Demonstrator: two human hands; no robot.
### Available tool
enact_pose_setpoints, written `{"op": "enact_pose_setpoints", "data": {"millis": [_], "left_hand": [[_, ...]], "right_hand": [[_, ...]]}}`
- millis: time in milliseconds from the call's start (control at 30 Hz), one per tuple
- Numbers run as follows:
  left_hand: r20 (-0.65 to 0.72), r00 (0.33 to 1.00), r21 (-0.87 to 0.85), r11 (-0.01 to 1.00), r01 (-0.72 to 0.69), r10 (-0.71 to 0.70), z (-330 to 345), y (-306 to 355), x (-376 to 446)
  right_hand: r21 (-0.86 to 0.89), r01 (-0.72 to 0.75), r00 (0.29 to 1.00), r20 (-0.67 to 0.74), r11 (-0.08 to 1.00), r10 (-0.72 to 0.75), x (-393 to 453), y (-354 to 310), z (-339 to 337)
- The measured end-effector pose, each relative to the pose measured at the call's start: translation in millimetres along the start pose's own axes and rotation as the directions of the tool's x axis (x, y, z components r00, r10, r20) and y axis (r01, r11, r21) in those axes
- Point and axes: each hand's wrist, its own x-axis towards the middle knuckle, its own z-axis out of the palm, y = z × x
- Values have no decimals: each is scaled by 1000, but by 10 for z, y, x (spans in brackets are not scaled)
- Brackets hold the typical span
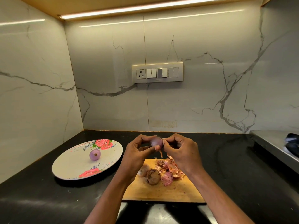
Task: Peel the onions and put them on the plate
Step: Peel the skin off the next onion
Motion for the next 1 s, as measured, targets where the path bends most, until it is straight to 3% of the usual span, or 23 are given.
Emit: {"op": "enact_pose_setpoints", "data": {"millis": [100,333,467,767,1000], "left_hand": [[12,1000,7,1000,10,-10,3,10,-3],[-30,999,-25,1000,9,-10,-19,33,16],[-26,1000,-1,1000,11,-11,-11,34,14],[10,1000,35,999,29,-30,0,20,17],[114,993,-24,999,43,-40,12,73,-11]], "right_hand": [[9,-26,999,-20,1000,26,12,-3,-4],[242,-138,984,140,960,106,46,-47,-65],[290,-141,986,123,947,109,62,-27,-88],[4,-23,999,34,1000,23,49,-41,-56],[-61,-30,999,31,998,32,95,58,-161]]}}
